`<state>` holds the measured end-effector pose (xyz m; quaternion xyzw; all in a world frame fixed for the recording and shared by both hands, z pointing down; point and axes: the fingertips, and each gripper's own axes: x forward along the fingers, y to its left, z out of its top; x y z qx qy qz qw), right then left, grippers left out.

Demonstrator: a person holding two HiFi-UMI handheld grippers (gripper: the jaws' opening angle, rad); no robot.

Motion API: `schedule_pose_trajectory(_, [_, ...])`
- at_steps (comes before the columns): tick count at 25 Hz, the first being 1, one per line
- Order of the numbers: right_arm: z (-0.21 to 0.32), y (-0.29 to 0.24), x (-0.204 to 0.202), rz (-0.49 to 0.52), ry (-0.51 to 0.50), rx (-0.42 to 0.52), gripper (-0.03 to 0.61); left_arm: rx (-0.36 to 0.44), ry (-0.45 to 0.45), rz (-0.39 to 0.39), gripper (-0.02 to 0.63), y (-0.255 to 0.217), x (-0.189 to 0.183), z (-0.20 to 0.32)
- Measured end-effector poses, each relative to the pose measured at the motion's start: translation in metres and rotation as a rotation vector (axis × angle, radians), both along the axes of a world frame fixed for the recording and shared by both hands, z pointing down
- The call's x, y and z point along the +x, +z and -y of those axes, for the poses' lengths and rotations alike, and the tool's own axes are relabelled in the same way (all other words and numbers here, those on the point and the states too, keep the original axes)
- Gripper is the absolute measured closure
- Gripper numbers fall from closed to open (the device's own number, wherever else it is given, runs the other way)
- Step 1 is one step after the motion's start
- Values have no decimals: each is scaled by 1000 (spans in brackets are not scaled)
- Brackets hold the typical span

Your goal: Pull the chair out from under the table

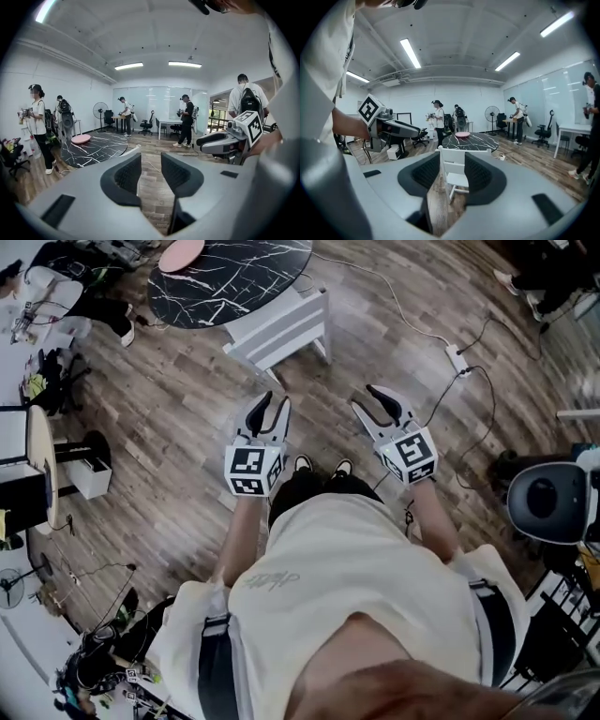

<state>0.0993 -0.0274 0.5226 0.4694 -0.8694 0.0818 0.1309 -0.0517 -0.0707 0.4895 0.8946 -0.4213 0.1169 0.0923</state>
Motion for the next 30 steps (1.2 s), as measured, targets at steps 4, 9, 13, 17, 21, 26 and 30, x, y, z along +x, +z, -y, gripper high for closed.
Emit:
schedule_pose_trajectory(4, [22, 13, 1, 16, -32, -44, 419, -24, -5, 5, 472, 13, 9, 25])
schedule_pose_trajectory(9, [60, 14, 7, -14, -22, -60, 419, -31, 24, -7, 472, 22, 17, 67])
schedule_pose_trajectory(13, [99, -1, 9, -55, -7, -37, 416, -12, 21, -30, 472, 18, 15, 115])
schedule_pose_trajectory(17, [143, -12, 15, -95, 0, -36, 416, -2, 19, -67, 472, 7, 14, 162])
schedule_pose_trajectory(21, [190, -16, -2, -60, -4, -55, 416, -5, 53, -42, 472, 10, 1, 197])
schedule_pose_trajectory(26, [236, -13, -26, -48, -32, -64, 416, -3, 68, 18, 472, 27, -19, 227])
schedule_pose_trajectory(30, [259, -13, -42, -88, -91, -81, 416, -10, 47, 57, 471, 34, -33, 240])
